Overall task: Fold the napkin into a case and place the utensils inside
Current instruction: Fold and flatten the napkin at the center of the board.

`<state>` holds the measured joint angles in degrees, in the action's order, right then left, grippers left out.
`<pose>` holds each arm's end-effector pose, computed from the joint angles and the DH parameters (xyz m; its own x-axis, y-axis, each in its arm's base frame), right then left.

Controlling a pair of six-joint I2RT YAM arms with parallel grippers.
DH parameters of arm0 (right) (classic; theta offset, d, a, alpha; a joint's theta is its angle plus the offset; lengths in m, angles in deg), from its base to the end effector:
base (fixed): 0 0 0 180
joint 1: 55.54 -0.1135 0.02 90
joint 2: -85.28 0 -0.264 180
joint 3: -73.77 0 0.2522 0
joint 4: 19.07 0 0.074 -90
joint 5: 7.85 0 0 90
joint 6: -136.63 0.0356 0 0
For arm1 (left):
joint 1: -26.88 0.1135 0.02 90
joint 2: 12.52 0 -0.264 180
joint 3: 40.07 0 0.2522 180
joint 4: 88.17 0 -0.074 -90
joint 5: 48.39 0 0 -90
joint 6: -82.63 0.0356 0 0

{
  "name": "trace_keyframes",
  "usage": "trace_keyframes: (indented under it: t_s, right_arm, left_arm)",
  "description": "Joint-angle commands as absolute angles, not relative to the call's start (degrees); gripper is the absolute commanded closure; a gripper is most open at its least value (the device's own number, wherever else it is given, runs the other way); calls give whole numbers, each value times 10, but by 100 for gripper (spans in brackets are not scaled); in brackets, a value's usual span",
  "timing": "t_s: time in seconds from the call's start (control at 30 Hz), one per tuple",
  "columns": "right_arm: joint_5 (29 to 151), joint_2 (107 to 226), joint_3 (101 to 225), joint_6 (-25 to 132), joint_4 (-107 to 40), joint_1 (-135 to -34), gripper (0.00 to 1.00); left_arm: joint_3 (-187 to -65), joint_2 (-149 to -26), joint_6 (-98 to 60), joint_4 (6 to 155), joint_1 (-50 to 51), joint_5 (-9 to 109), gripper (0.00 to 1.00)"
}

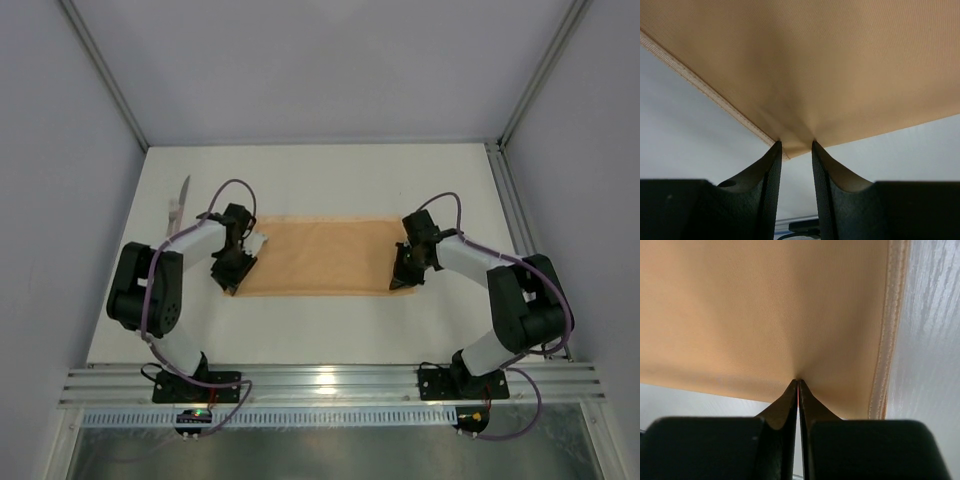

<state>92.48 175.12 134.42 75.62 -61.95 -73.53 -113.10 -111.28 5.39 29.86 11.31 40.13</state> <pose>0.2577 0.0904 0.1508 -0.9642 0.1882 -0.1866 0.1269 0.9460 0.2984 0.2813 -0.0774 0.1554 -0.8797 0.4743 -0.0334 0.4733 0.8802 0.0340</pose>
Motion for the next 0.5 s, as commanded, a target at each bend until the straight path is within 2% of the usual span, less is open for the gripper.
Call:
trace_keyframes:
  t_s: [0.0,0.33,0.43,0.47]
  right_arm:
    - [885,1741,1303,775,-645,-737,94]
    - [930,1579,1233,781,-696,-738,94]
    - [935,1542,1276,765,-742,-738,82]
    - [926,1538,1296,751,-755,-733,75]
  left_arm:
    - [-1099,-1062,72,274,115,389,67]
    - [-1033,-936,114,198,75,463,66]
    - [-1067,-892,136,162,75,517,64]
    - [-1083,-875,140,151,81,553,64]
